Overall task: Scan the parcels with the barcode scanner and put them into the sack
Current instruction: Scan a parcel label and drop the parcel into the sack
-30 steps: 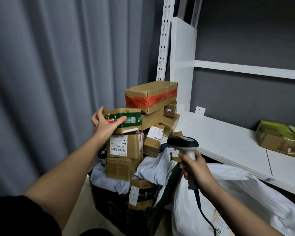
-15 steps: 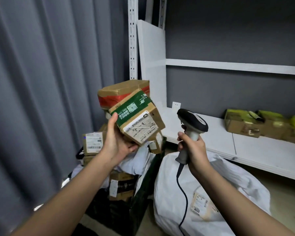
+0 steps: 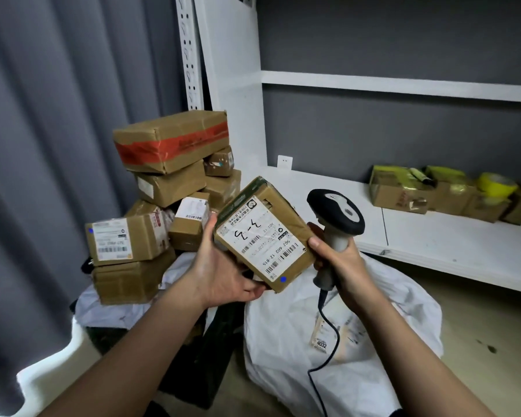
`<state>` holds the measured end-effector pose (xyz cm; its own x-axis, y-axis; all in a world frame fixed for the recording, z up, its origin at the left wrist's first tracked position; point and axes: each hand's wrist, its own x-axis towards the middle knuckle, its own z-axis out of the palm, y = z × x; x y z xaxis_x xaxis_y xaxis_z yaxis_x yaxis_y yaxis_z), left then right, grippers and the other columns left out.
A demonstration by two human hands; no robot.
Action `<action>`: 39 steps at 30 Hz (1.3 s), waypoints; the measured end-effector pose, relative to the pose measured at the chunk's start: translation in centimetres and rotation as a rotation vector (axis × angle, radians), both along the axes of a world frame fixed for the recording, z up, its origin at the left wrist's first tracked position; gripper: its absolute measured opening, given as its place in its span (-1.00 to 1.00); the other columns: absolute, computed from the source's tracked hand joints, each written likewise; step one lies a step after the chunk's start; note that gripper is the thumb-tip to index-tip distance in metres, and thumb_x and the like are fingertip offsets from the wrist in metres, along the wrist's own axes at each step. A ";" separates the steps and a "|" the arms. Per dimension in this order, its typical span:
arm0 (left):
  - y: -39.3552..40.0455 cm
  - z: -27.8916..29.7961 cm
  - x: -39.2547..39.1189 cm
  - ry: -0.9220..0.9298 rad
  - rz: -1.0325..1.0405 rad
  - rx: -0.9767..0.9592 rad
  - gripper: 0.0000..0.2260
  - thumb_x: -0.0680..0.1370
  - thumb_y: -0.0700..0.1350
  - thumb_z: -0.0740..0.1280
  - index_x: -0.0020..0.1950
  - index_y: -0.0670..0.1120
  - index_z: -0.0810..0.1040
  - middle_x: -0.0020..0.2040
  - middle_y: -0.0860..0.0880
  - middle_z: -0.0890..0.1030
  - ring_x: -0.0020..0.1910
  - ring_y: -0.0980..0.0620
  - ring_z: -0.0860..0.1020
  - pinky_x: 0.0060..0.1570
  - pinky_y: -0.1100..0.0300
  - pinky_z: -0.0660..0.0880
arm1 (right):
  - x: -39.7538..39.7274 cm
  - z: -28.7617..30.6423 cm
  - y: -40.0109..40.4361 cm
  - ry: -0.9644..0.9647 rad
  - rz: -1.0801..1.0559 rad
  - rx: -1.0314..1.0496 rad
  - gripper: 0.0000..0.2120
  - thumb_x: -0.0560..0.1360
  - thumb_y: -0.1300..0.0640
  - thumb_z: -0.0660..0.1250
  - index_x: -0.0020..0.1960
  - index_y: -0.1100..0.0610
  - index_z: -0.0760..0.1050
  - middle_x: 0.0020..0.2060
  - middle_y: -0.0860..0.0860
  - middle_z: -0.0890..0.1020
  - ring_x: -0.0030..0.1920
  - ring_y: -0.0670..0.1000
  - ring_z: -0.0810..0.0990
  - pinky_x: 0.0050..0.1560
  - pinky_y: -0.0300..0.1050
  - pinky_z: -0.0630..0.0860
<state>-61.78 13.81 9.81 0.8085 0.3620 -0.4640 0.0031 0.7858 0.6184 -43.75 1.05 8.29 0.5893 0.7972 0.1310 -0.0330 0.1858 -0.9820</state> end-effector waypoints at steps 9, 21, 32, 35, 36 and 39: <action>0.4 -1.7 0.6 0.005 -0.097 0.050 -0.21 0.39 0.52 0.05 0.40 0.02 0.42 0.38 -0.19 0.46 0.26 -0.42 0.46 0.26 -0.32 0.32 | 1.4 -0.2 -0.1 0.080 0.116 0.113 -0.66 0.39 0.02 0.43 -0.01 0.16 0.35 -0.45 -0.06 0.48 -0.46 -0.11 0.38 -0.43 -0.27 0.37; 0.9 -1.8 -1.0 0.180 -0.310 1.127 -0.36 0.38 0.09 0.42 0.42 0.16 0.28 0.27 0.09 0.44 0.14 0.29 0.49 0.00 0.47 0.44 | 0.9 0.7 -2.5 -0.245 0.128 -0.235 -0.35 0.16 -0.13 0.58 0.18 -0.01 0.47 -0.09 0.08 0.67 -0.19 0.03 0.59 -0.29 -0.05 0.46; 1.1 -2.2 -1.5 0.352 -0.328 0.884 -0.19 0.19 0.21 0.52 0.39 0.08 0.34 0.29 0.05 0.46 0.23 0.08 0.50 0.04 0.20 0.53 | -0.2 1.0 -2.4 -0.142 -0.048 -0.169 -0.81 0.47 0.08 0.47 0.04 0.01 0.52 -0.41 -0.09 0.57 -0.46 -0.11 0.49 -0.52 -0.27 0.34; 1.2 -2.5 -1.2 0.278 -0.146 0.656 -0.71 0.47 -0.11 0.45 0.14 -0.04 0.48 0.07 0.01 0.62 0.12 0.06 0.57 0.13 0.08 0.54 | -0.3 1.2 -2.1 -0.084 -0.239 -0.048 -0.89 0.53 0.13 0.39 -0.05 0.04 0.45 -0.51 -0.06 0.43 -0.55 -0.05 0.33 -0.56 -0.26 0.18; 1.4 -2.7 -1.0 0.261 -0.075 0.591 -0.78 0.49 -0.17 0.42 0.11 -0.06 0.51 0.00 -0.01 0.66 0.08 0.05 0.59 0.14 0.06 0.53 | -0.2 1.2 -2.1 -0.073 -0.272 -0.026 -0.88 0.53 0.15 0.38 -0.07 0.05 0.43 -0.51 -0.05 0.41 -0.53 -0.04 0.33 -0.54 -0.22 0.16; 1.7 -3.4 -0.5 0.168 0.100 0.429 -0.73 0.49 -0.20 0.40 0.18 -0.14 0.52 0.01 -0.08 0.68 0.06 0.00 0.62 0.08 0.12 0.56 | -0.8 1.5 -2.1 -0.045 -0.248 -0.001 -0.88 0.54 0.19 0.34 -0.07 0.11 0.39 -0.47 -0.03 0.43 -0.51 -0.02 0.32 -0.50 -0.18 0.17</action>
